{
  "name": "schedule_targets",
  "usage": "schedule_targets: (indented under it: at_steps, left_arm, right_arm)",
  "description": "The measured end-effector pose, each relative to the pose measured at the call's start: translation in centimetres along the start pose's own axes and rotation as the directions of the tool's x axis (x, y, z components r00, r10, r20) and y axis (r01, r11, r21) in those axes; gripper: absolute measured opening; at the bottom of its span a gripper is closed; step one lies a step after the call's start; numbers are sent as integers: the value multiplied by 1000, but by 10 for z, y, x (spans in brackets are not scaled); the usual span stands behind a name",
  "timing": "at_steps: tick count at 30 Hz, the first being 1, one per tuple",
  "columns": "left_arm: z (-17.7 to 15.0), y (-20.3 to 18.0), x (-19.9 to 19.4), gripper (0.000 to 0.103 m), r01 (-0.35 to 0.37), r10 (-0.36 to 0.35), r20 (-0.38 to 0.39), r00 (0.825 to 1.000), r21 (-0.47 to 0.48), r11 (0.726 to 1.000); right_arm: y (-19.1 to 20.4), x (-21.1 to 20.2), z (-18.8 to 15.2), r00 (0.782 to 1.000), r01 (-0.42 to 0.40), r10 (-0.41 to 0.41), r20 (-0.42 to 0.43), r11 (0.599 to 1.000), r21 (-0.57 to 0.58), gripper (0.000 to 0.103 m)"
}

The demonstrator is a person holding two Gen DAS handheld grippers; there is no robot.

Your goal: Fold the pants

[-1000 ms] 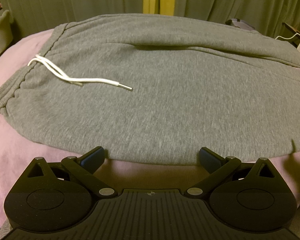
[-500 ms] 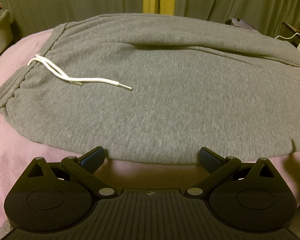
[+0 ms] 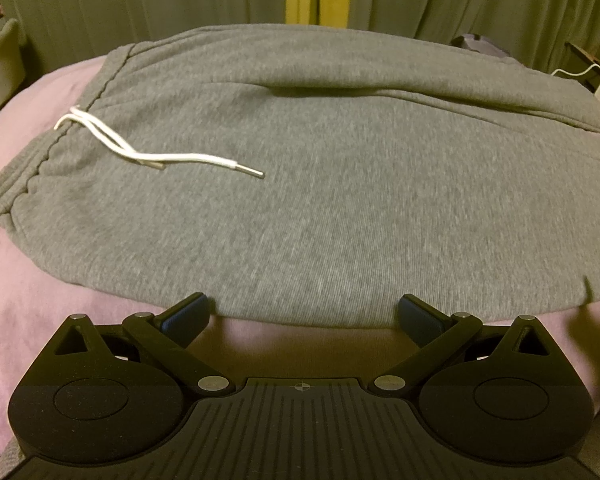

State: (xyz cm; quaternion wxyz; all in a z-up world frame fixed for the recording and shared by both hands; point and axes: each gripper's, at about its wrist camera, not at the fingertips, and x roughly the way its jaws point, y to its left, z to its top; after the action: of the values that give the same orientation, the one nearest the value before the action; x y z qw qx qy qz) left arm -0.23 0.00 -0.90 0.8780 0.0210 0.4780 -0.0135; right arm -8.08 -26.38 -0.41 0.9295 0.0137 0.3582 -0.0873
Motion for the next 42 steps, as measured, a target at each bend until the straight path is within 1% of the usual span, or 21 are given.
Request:
schedule_targets:
  at_steps: [14,32,35,42]
  left_arm:
    - [4,1,1,103,2,-2,-15,1000,-4,1000]
    - [6,-1,1,103,-7,7,-10,1000,1,1000]
    - [7,-1,1,103,-7,7,-11,1000,3,1000]
    - [7,-3,3,103,-14,15,-13,1000,17,1000]
  right_arm:
    - [0,1,0,1000,-5,5,3,1000,0,99]
    - [2,1,2,1000,-3,3,11,1000,-1,99]
    - [2,1,2,1000,-8,8,9,1000,0,99]
    - [0,2,2,998,-56,56,4,998,12,99]
